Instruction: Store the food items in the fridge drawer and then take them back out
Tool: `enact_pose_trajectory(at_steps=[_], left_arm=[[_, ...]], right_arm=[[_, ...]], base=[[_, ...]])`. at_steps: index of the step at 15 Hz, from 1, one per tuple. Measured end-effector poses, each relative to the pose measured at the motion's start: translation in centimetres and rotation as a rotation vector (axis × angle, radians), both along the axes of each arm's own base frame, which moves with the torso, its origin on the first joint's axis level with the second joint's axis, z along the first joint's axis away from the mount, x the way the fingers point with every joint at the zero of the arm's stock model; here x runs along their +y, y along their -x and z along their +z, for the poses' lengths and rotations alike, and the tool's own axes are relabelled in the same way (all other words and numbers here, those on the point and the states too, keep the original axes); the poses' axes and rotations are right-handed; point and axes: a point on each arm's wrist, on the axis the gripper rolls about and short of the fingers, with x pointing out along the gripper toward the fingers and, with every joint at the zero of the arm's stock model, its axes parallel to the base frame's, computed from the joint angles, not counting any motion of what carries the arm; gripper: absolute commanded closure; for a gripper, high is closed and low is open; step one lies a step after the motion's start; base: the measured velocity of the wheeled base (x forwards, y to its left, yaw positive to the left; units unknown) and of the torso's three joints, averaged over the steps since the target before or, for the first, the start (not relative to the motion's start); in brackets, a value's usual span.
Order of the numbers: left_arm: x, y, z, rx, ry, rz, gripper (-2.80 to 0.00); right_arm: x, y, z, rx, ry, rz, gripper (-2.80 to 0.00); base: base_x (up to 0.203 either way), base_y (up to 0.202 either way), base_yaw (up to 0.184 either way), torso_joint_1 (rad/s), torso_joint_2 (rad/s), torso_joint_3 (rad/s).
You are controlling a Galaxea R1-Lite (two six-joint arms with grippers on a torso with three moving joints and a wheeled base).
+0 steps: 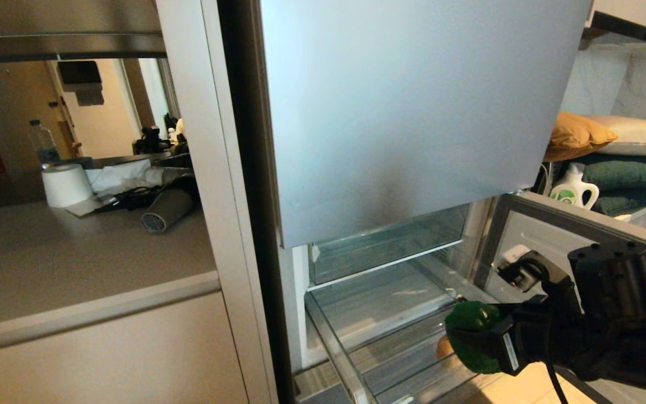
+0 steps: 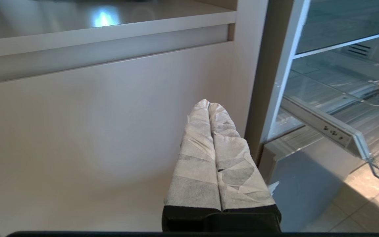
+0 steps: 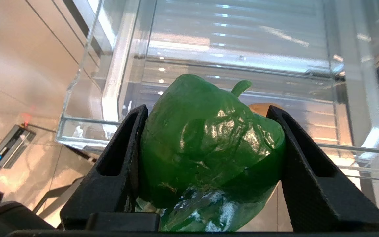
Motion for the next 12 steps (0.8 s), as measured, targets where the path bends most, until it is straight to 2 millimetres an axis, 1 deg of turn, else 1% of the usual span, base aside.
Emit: enact_pose_trajectory(at_steps=[2, 6, 10, 11, 12], left_arm=[[0.0, 0.0, 0.0, -0.001, 0.0, 0.0, 0.0], [0.0, 0.0, 0.0, 0.0, 0.0, 0.0, 0.0], [0.0, 0.0, 0.0, -0.001, 0.0, 0.0, 0.0], [0.0, 0.0, 0.0, 0.0, 0.0, 0.0, 0.0], [0.0, 0.0, 0.0, 0.0, 0.0, 0.0, 0.0]], right_arm=[[-0.1, 0.2, 0.1, -0.003, 0.0, 0.001, 0.0], [0.4, 1.2, -0.3, 0.008, 0.003, 0.038, 0.0], [0.9, 3.1, -0.9, 0.026, 0.013, 0.102, 0.0], [1.0, 3.7, -1.0, 0.03, 0.016, 0.121, 0.0], [1.2, 4.2, -0.9, 0.025, 0.009, 0.145, 0.0]], base=[[0.0, 0.0, 0.124, 0.0, 0.0, 0.002], [0.0, -0.007, 0.175, -0.001, 0.0, -0.001], [0.002, -0.005, 0.163, 0.002, 0.0, 0.002], [0.001, -0.005, 0.094, 0.002, 0.0, 0.002], [0.0, 0.0, 0.0, 0.0, 0.0, 0.0]])
